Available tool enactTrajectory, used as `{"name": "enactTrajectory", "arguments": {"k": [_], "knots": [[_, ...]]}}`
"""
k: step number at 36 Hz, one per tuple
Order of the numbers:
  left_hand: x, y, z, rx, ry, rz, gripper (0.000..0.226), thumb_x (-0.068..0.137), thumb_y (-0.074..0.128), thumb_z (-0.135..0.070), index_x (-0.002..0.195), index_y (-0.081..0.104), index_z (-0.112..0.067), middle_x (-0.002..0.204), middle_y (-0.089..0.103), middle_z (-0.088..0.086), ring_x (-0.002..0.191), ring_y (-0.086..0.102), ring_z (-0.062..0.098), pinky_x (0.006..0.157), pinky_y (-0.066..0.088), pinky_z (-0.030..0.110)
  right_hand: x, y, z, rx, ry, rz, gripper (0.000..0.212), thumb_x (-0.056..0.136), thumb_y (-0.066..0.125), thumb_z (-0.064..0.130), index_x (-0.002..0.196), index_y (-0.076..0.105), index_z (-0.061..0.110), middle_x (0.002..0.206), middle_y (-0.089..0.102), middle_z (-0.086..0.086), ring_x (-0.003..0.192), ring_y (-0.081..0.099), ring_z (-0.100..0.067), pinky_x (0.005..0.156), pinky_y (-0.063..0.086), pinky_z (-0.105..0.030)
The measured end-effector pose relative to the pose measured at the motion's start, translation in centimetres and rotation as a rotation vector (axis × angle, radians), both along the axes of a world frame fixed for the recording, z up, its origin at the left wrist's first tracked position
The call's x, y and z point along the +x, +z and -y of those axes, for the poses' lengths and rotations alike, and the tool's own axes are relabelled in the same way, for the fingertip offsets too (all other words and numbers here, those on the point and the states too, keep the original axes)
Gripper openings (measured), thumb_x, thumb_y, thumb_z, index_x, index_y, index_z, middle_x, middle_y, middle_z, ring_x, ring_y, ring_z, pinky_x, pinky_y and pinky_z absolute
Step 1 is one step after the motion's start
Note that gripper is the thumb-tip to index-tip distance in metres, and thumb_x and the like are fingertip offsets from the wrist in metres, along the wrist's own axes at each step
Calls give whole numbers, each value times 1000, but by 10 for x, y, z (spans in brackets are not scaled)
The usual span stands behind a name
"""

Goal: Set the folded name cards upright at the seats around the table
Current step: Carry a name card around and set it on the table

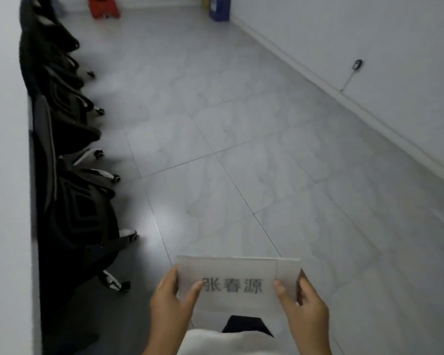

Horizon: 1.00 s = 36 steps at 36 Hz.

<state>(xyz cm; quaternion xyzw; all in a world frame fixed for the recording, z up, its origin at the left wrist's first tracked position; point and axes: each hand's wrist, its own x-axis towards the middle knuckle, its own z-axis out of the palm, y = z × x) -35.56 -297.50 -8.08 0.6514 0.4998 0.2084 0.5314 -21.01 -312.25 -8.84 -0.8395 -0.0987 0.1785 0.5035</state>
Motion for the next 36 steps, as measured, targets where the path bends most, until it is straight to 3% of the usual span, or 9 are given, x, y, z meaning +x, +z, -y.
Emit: {"name": "enactTrajectory", "arguments": {"k": [6, 11, 14, 16, 18, 24, 29, 32, 36], "knots": [[56, -14, -98, -38, 167, -8, 37, 70, 72, -4, 85, 57, -35, 91, 67, 0, 88, 63, 17, 81, 47, 28, 82, -5, -129, 30, 181, -32, 46, 72, 71, 11, 117, 59, 13, 80, 63, 9, 83, 60, -13, 70, 44, -6], [106, -11, -189, -7, 350, -13, 32, 72, 71, -10, 102, 62, -18, 97, 67, 6, 92, 63, 21, 87, 52, 44, 149, -3, -251, 81, 378, -25, 43, 74, 71, 16, 115, 60, 15, 83, 64, 13, 83, 62, -10, 63, 43, 3], [127, 2, -234, -1, 474, -9, 34, 73, 70, -11, 106, 61, -13, 97, 66, 7, 92, 63, 21, 86, 52, 43, 175, 9, -320, 96, 480, -45, 44, 74, 71, 16, 116, 59, 16, 81, 61, 20, 82, 62, -12, 74, 48, -15], [134, 7, -261, -11, 551, -13, 39, 74, 69, -10, 111, 59, -16, 99, 64, 5, 94, 62, 20, 87, 51, 40, 184, 14, -362, 86, 542, -81, 47, 73, 71, 15, 118, 58, 15, 81, 62, 16, 87, 61, -17, 81, 47, -28], [139, 10, -285, -46, 635, -26, 46, 74, 69, -9, 117, 56, -15, 101, 63, 5, 97, 60, 21, 89, 49, 38, 190, 13, -400, 81, 582, -117, 50, 72, 72, 12, 120, 57, 13, 87, 63, 7, 90, 60, -18, 86, 45, -29], [147, -7, -371, -118, 795, -77, 43, 70, 73, -12, 109, 58, -23, 99, 64, 8, 96, 60, 23, 88, 49, 39, 199, -4, -514, 32, 687, -167, 52, 69, 73, 6, 118, 57, 8, 92, 61, 3, 87, 58, -17, 89, 41, -26], [154, -5, -471, -75, 839, -65, 38, 73, 70, -15, 108, 58, -22, 97, 63, 4, 93, 60, 18, 85, 50, 37, 204, -2, -623, 84, 720, -123, 51, 70, 72, 5, 118, 57, 8, 89, 61, 7, 88, 58, -14, 77, 44, -6], [152, 7, -528, -17, 856, -41, 38, 74, 68, -18, 111, 57, -22, 100, 64, 2, 95, 60, 16, 86, 52, 41, 203, 15, -687, 133, 786, -142, 51, 72, 71, 9, 121, 56, 10, 95, 62, 3, 93, 60, -19, 89, 43, -26], [148, 29, -589, 51, 905, 9, 39, 75, 67, -18, 109, 55, -32, 101, 62, -1, 97, 59, 14, 86, 51, 39, 196, 43, -759, 165, 885, -130, 48, 75, 69, 13, 121, 55, 15, 100, 64, 1, 95, 60, -18, 90, 44, -28]]}}
